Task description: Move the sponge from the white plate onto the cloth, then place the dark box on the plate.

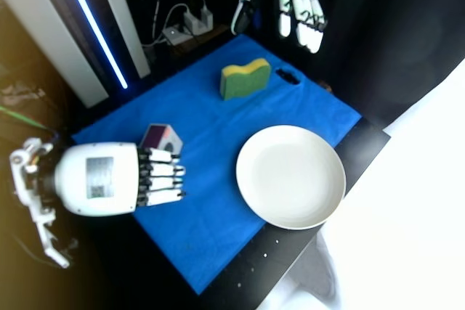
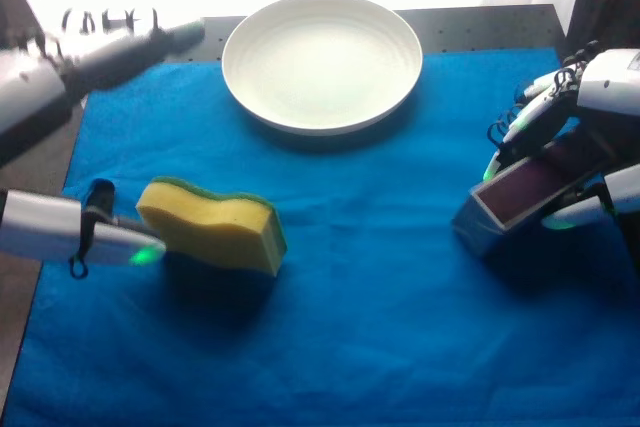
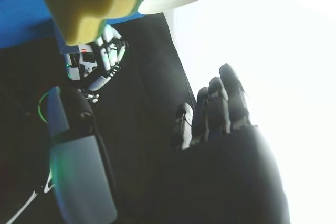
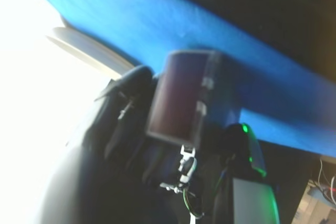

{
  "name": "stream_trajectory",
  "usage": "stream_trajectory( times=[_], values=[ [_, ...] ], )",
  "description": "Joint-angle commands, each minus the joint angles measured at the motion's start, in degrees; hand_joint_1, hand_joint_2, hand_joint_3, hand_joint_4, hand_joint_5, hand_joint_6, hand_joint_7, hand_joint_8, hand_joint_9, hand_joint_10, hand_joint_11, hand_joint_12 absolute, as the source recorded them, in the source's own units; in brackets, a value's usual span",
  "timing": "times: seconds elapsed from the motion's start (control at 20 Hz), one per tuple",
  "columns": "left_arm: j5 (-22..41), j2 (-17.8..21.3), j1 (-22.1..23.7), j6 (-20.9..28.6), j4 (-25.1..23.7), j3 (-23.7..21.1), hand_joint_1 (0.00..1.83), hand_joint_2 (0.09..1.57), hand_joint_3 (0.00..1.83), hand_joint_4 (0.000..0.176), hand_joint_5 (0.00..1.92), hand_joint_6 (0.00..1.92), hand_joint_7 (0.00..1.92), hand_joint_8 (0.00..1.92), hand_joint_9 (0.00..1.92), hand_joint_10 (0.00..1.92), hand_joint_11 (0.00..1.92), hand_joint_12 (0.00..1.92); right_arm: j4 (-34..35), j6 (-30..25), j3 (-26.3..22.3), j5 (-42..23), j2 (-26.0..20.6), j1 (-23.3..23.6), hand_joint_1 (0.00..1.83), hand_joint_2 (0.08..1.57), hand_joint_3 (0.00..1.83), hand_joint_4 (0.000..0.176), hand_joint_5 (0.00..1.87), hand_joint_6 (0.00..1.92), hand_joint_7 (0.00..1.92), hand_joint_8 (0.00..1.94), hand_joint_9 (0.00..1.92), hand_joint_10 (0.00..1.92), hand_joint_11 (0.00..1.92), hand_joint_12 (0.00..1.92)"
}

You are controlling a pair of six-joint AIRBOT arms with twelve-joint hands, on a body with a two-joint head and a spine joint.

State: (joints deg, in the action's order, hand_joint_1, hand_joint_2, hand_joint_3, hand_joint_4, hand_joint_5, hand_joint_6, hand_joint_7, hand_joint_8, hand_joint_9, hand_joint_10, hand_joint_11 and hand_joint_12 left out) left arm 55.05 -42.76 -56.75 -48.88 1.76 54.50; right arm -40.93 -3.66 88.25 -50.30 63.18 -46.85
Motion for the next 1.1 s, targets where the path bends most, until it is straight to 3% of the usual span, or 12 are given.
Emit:
stream_trajectory(
  times=[0.0,0.05,0.25,0.3,0.35,0.4,0.45,0.5,0.65,0.75,0.85,1.05],
  values=[
    [6.9,-0.1,0.1,0.3,1.8,0.0,0.87,0.83,0.0,0.165,0.03,0.0,0.09,0.0,0.08,0.01,0.0,0.27,3.2,-0.2,0.3,-4.8,0.0,1.4,1.19,1.05,0.0,0.0,1.16,0.67,1.03,1.2,1.04,1.44,0.97,1.76],
    [7.0,-0.1,-0.2,0.3,2.0,0.0,0.86,0.83,0.0,0.174,0.02,0.01,0.08,0.01,0.08,0.0,0.0,0.38,3.0,-0.2,0.3,-4.8,0.0,2.0,1.19,1.04,0.0,0.0,1.16,0.69,1.07,1.29,1.1,1.71,1.13,1.89],
    [8.2,-0.1,-1.0,0.6,2.4,-0.1,0.8,0.82,0.0,0.168,0.0,0.0,0.02,0.0,0.07,0.0,0.0,0.57,2.6,-0.2,-1.1,-8.9,-1.0,6.9,1.28,1.07,0.01,0.0,1.14,0.46,1.09,1.05,1.05,0.98,0.9,1.37],
    [8.3,-0.1,-1.1,0.7,2.4,-0.2,0.79,0.81,0.0,0.174,0.0,0.0,0.01,0.0,0.06,0.01,0.0,0.52,2.6,0.2,-1.3,-9.7,-1.2,8.9,1.26,1.11,0.01,0.0,1.07,0.54,0.98,1.26,1.0,1.31,0.93,1.65],
    [8.4,-0.1,-1.2,0.7,2.4,-0.2,0.79,0.81,0.0,0.174,0.0,0.0,0.01,0.0,0.06,0.01,0.0,0.52,2.6,0.7,-1.3,-9.9,-1.2,9.8,1.26,1.11,0.01,0.0,1.07,0.54,0.98,1.26,1.0,1.31,0.93,1.65],
    [8.6,-0.1,-1.2,0.7,2.4,-0.2,0.8,0.82,0.0,0.175,0.0,0.0,0.0,0.0,0.05,0.0,0.0,0.48,2.6,2.0,-1.2,-9.9,-1.2,11.8,1.2,1.08,0.0,0.0,1.08,0.74,0.86,1.56,0.93,1.8,0.97,1.87],
    [8.8,-0.1,-1.2,0.7,2.4,-0.3,0.8,0.82,0.0,0.175,0.0,0.0,0.0,0.0,0.06,0.01,0.0,0.48,2.8,2.8,-0.8,-9.6,-1.2,13.0,1.18,1.07,0.0,0.0,1.08,0.78,0.87,1.45,0.89,1.77,0.89,1.91],
    [9.1,-0.1,-1.2,0.7,2.4,-0.4,0.81,0.82,0.0,0.176,0.0,0.0,0.0,0.0,0.06,0.01,0.0,0.48,3.0,2.9,0.2,-9.6,-1.1,14.7,1.26,1.05,0.0,0.0,1.16,0.47,1.08,1.04,0.96,1.14,0.73,1.53],
    [9.8,-0.1,-1.2,0.8,2.4,-0.4,0.82,0.82,0.0,0.176,0.0,0.0,0.01,0.0,0.04,0.0,0.0,0.4,3.1,3.0,3.7,-8.0,3.4,18.4,1.3,1.02,0.0,0.0,1.16,0.47,1.27,0.7,1.25,0.69,1.01,1.23],
    [10.3,-0.1,-1.2,0.8,2.4,-0.4,0.82,0.82,0.0,0.174,0.0,0.0,0.02,0.0,0.05,0.0,0.0,0.39,3.3,3.0,6.9,-6.0,7.4,20.2,1.22,1.01,0.0,0.0,1.22,0.5,1.31,0.43,1.3,0.78,1.09,1.35],
    [11.1,-0.4,-1.2,0.8,2.4,-0.2,0.83,0.81,0.0,0.176,0.0,0.0,0.03,0.0,0.07,0.01,0.0,0.42,3.2,2.9,10.6,-3.0,11.6,22.5,1.27,1.03,0.0,0.0,1.06,0.82,1.38,0.31,1.22,0.46,0.92,1.06],
    [13.0,-1.5,-0.5,0.8,2.8,0.5,0.81,0.82,0.0,0.172,0.02,0.0,0.03,0.0,0.06,0.0,0.0,0.45,4.0,2.9,15.0,3.6,17.7,24.0,1.3,1.01,0.0,0.0,1.13,0.59,1.34,0.56,1.41,0.68,1.22,1.28]
  ],
)
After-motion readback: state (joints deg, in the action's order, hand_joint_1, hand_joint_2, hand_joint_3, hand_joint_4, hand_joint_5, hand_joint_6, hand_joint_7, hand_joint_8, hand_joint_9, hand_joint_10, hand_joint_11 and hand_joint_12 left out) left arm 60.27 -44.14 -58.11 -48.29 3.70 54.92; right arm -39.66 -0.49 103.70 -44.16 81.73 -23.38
